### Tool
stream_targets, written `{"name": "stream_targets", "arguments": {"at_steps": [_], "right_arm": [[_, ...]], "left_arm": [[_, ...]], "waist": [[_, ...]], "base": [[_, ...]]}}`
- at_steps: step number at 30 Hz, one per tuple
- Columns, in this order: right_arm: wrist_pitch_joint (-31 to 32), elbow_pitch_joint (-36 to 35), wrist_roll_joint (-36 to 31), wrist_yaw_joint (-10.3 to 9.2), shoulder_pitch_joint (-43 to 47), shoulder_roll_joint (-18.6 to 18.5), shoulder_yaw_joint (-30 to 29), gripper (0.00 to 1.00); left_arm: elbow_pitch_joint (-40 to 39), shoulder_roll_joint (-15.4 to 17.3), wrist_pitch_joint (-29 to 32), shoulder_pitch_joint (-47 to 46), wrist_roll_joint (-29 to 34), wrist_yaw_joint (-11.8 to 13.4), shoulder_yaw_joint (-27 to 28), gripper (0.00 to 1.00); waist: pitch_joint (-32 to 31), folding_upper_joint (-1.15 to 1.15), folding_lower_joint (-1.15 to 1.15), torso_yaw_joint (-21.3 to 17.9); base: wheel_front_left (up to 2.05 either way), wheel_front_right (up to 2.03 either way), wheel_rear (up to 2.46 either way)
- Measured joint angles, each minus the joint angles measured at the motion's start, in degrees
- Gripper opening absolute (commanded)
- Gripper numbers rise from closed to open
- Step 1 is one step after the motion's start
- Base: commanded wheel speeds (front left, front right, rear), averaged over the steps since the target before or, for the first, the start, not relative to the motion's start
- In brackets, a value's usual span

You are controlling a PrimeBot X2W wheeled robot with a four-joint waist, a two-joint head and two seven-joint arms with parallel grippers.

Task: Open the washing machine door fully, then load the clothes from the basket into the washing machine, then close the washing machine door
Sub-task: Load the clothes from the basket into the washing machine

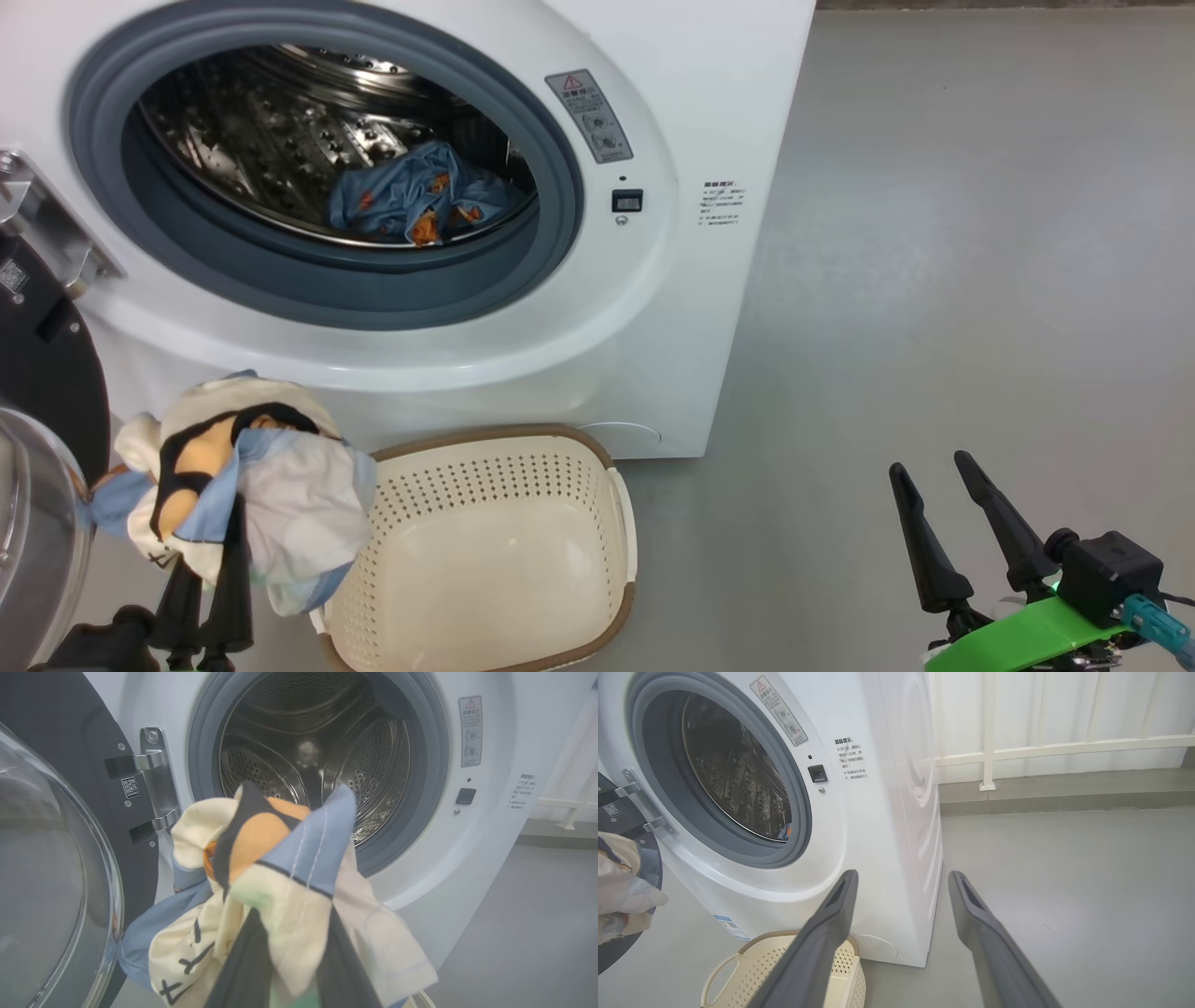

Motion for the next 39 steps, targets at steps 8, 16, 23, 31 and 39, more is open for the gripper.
{"name": "stream_targets", "arguments": {"at_steps": [8,16,23,31,39], "right_arm": [[0.0,-0.1,0.0,0.00,0.0,0.0,0.0,1.00],[0.0,-0.3,0.0,0.00,0.0,0.1,0.1,1.00],[0.0,-0.8,0.0,0.00,-0.2,0.5,0.1,1.00],[0.0,-1.0,-0.1,0.00,-2.4,1.5,0.3,1.00],[0.0,-1.1,-0.1,0.00,-5.5,2.3,0.7,1.00]], "left_arm": [[-1.0,0.0,0.0,0.5,0.3,0.0,0.5,0.00],[-1.4,-0.1,0.0,0.5,0.5,0.0,0.6,0.00],[-1.5,0.1,0.0,-2.6,0.5,0.0,0.1,0.00],[-1.4,1.6,-0.1,-9.1,-0.6,0.0,-1.0,0.00],[2.4,3.7,-0.2,-19.5,-1.4,0.0,-1.7,0.00]], "waist": [[0.6,0.00,0.00,0.1],[1.6,0.00,0.00,-0.6],[3.8,0.00,0.00,-1.1],[7.1,0.00,0.00,-2.0],[11.2,0.00,0.01,-3.5]], "base": [[0.00,0.00,0.00],[0.00,0.00,0.00],[0.00,0.00,0.00],[0.00,0.00,0.00],[0.00,0.00,0.00]]}}
